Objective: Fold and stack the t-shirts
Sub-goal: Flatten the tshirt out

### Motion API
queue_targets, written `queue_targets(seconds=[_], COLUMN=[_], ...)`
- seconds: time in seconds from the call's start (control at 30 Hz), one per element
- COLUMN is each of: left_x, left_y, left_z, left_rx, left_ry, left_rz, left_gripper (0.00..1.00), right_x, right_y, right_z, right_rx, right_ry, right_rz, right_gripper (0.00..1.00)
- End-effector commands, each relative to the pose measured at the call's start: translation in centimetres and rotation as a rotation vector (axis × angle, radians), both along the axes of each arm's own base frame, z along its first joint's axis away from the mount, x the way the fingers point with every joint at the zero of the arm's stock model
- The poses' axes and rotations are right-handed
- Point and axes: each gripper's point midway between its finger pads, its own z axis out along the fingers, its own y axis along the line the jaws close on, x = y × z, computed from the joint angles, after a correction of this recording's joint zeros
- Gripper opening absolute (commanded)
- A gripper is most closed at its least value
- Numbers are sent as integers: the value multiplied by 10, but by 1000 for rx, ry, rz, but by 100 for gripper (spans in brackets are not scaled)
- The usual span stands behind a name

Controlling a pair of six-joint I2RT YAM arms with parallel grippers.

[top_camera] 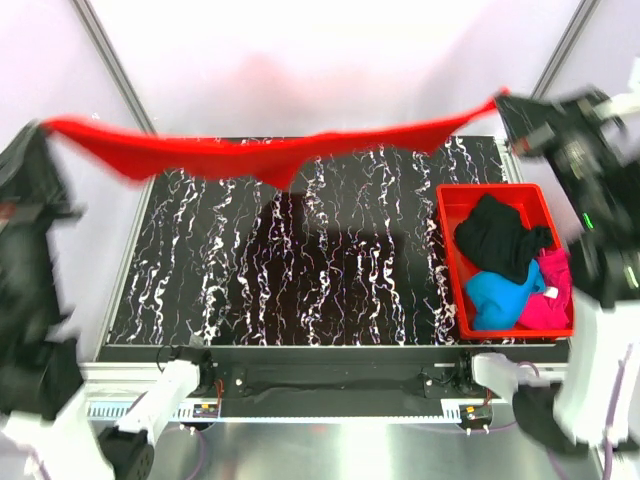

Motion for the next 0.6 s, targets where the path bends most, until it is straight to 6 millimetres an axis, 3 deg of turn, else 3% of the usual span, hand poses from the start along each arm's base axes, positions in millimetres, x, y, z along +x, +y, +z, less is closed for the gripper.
queue_targets(seconds=[0.0, 0.03, 0.1, 0.13, 0.23, 0.37, 0.43, 0.53, 0.57], left_x=[-42, -59, -69, -79, -79, -55, -30, 9, 19], left_y=[-3, 0, 2, 4, 8, 7, 5, 0, 0], left_z=[-3, 0, -4, 0, 0, -1, -4, -8, -9], left_rx=[16, 19, 30, 30, 26, 31, 48, 88, 99], left_ry=[-13, -37, -28, -43, -31, 11, 57, 118, 130], left_rz=[-39, -33, -22, -16, 5, 16, 24, 39, 45], left_gripper=[0, 0, 0, 0, 0, 0, 0, 0, 0], right_x=[-61, -73, -100, -103, -107, -86, -75, -43, -24], right_y=[2, 2, 0, -3, -8, -7, -4, -2, 0], right_z=[8, 7, 12, 8, 5, 3, 6, 3, -3], right_rx=[-38, -37, -36, -39, -37, -41, -45, -51, -55], right_ry=[-53, -51, -87, -74, -56, -26, -28, -11, 17], right_rz=[24, 28, 22, 9, -22, -19, -9, -2, 3], right_gripper=[0, 0, 0, 0, 0, 0, 0, 0, 0])
